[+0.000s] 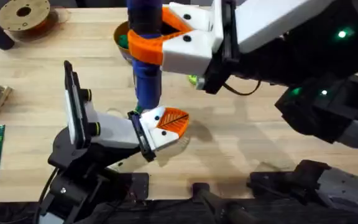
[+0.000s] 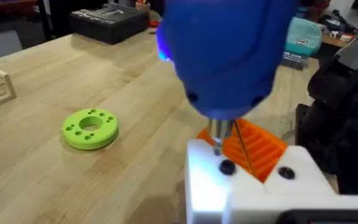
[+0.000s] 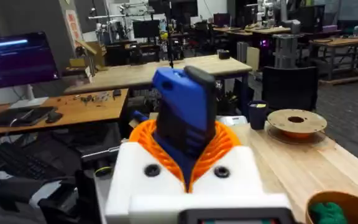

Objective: Pick up the gripper from the table and insert it into the empty holder that is missing its gripper. Then pick up a screw, insert it into the mounting hole, and use the screwdriver to tighten it. Finally, clean up the table by picking up the vegetable and placing it into the bucket.

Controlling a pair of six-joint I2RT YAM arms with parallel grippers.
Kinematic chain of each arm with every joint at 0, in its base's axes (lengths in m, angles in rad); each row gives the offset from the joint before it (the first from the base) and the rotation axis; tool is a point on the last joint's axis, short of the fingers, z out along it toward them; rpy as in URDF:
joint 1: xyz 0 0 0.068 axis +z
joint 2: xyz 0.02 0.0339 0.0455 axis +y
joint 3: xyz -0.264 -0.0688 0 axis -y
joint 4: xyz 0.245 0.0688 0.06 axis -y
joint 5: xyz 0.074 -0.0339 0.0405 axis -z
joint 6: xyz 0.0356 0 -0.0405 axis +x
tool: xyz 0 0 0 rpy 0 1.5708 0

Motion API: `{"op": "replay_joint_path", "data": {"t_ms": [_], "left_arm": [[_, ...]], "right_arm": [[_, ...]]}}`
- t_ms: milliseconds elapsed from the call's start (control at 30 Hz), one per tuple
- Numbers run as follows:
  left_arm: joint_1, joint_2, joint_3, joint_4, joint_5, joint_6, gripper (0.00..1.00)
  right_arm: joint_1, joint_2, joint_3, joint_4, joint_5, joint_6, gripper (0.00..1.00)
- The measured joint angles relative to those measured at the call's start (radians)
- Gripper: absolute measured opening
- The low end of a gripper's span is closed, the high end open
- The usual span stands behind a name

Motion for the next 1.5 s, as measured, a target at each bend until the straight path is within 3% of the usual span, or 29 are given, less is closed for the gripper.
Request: {"op": "replay_joint_path", "data": {"t_ms": [533, 1500], "left_arm": [[0.000, 0.000, 0.000, 0.000, 0.000, 0.000, 0.006], [0.000, 0.000, 0.000, 0.000, 0.000, 0.000, 0.006]], "right_arm": [[-0.039, 0.000, 0.000, -0.037, -0.074, 0.034, 0.030], [-0.039, 0.000, 0.000, -0.079, -0.074, 0.016, 0.030]]}}
